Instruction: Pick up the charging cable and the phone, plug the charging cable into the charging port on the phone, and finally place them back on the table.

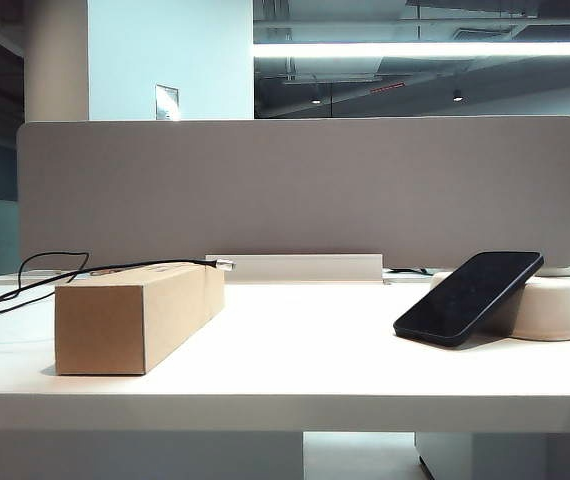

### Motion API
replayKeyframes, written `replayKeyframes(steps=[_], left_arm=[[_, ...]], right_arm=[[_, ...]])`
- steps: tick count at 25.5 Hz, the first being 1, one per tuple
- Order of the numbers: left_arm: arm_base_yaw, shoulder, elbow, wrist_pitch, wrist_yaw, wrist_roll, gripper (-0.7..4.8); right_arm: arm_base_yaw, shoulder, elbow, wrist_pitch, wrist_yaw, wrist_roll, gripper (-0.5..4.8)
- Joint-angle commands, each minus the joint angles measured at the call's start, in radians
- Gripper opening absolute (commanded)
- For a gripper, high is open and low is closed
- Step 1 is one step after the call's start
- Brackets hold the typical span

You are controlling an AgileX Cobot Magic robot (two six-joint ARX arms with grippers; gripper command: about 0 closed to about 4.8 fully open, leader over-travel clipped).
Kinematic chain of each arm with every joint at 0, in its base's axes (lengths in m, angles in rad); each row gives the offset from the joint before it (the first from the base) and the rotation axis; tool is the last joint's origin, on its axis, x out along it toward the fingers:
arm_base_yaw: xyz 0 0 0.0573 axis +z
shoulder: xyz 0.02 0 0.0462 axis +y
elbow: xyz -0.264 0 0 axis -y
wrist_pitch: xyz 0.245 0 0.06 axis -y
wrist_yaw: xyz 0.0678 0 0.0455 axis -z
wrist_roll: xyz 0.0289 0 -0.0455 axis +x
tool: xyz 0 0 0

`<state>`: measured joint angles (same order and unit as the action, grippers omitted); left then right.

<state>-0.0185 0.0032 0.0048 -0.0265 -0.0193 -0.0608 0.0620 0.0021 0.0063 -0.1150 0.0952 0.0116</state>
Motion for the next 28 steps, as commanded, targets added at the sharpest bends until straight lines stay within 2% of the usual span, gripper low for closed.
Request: replayKeyframes(steps=[1, 15, 18, 21, 28], left_arm=[[0.0, 0.001, 0.003, 0.005, -0.003, 0.0, -0.06], [0.0, 0.001, 0.003, 0.021, -0.003, 0.0, -0.06], [-0.001, 0.001, 0.003, 0.018, 0.048, 0.0, -0.06], [-0.001, 0.001, 0.003, 0.023, 0.046, 0.0, -0.06], [-0.001, 0.001, 0.004, 0.022, 0.047, 0.0, -0.06]], right_arm=[[-0.001, -0.002, -0.006, 0.007, 0.008, -0.001, -0.05], [-0.001, -0.002, -0.006, 0.023, 0.008, -0.001, -0.05], [0.0, -0.002, -0.006, 0.037, 0.006, 0.0, -0.05], [0.0, -0.002, -0.006, 0.039, -0.024, 0.041, -0.06], [0.002, -0.002, -0.002, 0.039, -0.087, 0.042, -0.06]])
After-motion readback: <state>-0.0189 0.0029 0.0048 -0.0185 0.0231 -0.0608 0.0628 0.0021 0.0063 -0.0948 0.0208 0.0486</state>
